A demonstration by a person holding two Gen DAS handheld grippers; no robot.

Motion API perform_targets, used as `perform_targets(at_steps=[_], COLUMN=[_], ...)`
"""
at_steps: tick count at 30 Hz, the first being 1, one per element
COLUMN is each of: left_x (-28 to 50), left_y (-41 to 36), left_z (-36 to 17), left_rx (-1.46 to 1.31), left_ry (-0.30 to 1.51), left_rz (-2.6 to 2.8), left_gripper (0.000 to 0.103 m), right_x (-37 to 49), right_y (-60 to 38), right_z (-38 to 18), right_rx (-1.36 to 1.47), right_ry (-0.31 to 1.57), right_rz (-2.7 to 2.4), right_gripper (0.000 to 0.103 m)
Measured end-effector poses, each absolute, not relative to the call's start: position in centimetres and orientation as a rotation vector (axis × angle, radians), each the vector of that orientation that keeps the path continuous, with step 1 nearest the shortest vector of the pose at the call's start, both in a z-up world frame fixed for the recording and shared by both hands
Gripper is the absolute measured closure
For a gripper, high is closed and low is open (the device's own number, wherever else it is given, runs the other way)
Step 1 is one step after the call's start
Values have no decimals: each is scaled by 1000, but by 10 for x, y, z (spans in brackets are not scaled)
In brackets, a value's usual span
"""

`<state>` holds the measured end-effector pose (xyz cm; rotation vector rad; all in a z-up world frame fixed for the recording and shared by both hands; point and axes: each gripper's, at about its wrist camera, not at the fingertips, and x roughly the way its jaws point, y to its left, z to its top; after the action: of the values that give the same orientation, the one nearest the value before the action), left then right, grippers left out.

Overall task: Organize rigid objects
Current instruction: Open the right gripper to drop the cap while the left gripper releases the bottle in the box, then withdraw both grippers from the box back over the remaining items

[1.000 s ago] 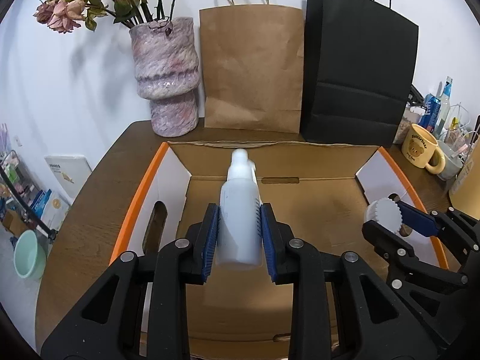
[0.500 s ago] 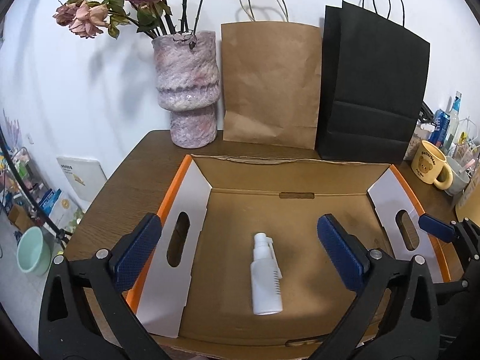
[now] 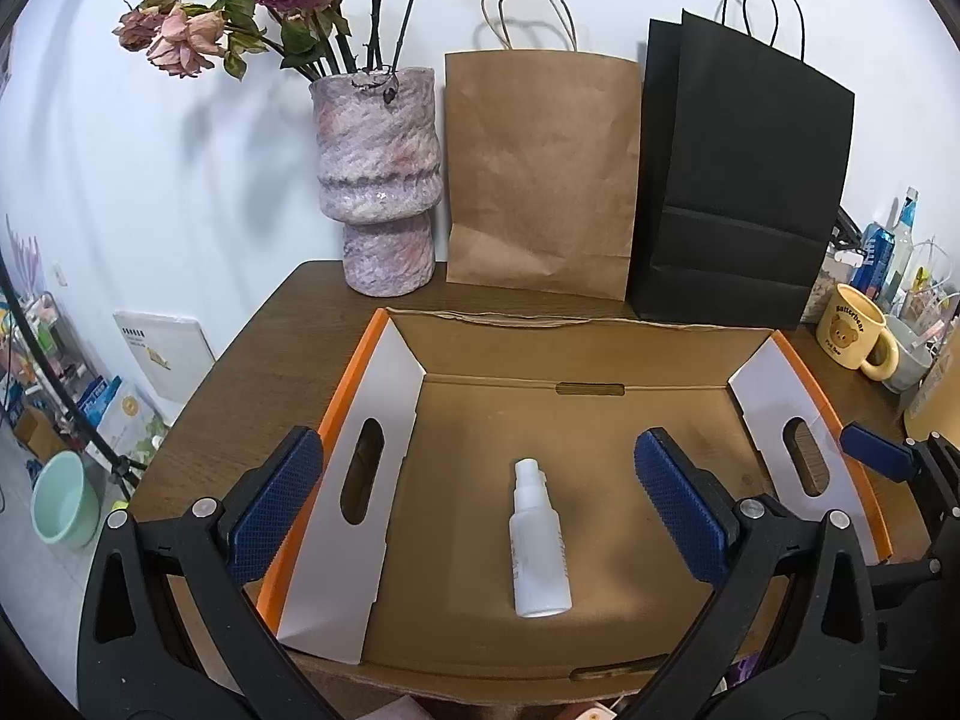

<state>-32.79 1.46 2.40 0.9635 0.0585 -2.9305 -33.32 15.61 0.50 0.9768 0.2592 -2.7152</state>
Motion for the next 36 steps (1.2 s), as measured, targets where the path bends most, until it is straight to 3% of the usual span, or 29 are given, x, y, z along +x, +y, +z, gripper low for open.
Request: perform_targets(at_steps=[23,36], left_x=[-283,-242], left_y=[7,7], left_z=[19,9], left_rx=[920,896], left_ry=[61,33], left_rz=[-2947,-2972], left_gripper=[0,0], right_x=[-275,-232], right_y=[149,154], right_z=[7,2], right_rx=[884,860], right_ry=[369,332], right_rz=[-2703,-2706], right_gripper=[13,13])
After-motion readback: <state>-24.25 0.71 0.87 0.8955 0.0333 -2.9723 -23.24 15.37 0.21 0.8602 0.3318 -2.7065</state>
